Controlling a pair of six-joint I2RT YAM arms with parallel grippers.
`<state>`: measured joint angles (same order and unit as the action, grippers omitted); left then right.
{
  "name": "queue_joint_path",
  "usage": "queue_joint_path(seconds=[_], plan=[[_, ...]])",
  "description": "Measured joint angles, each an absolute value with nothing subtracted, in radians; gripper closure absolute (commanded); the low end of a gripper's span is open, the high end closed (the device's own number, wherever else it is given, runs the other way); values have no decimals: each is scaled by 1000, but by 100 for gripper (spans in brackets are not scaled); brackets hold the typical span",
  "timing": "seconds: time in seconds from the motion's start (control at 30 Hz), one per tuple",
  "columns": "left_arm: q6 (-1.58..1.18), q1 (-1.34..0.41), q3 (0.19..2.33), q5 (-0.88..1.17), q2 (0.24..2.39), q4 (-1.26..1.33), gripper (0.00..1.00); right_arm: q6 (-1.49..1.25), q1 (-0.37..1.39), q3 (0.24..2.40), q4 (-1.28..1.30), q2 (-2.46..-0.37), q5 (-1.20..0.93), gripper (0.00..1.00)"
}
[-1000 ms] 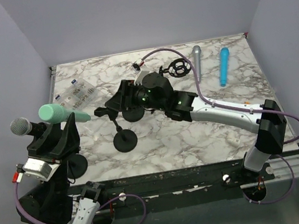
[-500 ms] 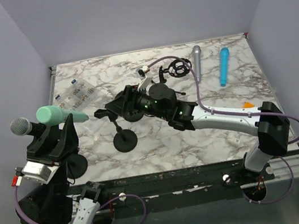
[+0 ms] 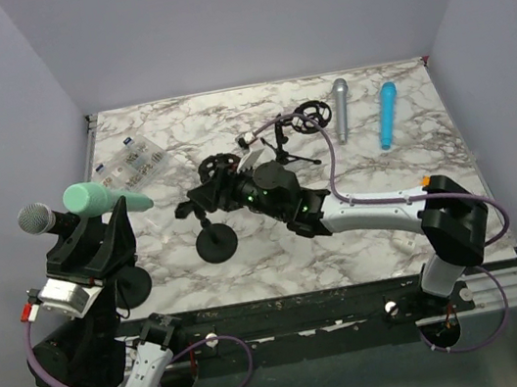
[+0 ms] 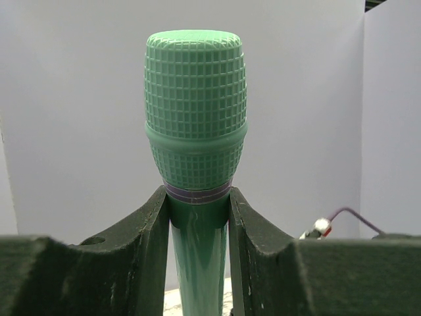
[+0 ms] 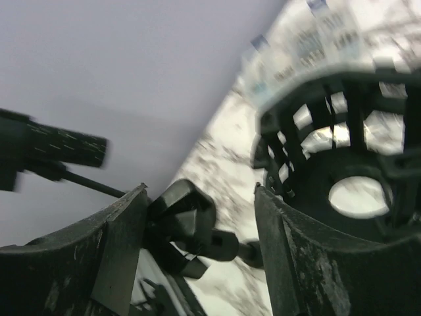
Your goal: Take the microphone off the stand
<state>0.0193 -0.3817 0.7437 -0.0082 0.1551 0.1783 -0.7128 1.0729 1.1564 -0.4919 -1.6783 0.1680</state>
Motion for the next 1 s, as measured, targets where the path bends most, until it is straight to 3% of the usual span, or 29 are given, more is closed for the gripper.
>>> queue_joint_path(seconds=[0.23,0.4,0.7,1.0], plan=[[20,-382,744,-8,154,178,100,-682,1079,1104,-479,-1723,193,33],[19,-382,743,-8,154,179,100,-656,1079,1134,-447,-1732,188,21],[-41,-382,741,38,197,192,100,-615,1081,1311,-104,-1715,88,6],[-207,-382,781,157,371,178,100,-546,1087,1371,144,-1571,92,1]])
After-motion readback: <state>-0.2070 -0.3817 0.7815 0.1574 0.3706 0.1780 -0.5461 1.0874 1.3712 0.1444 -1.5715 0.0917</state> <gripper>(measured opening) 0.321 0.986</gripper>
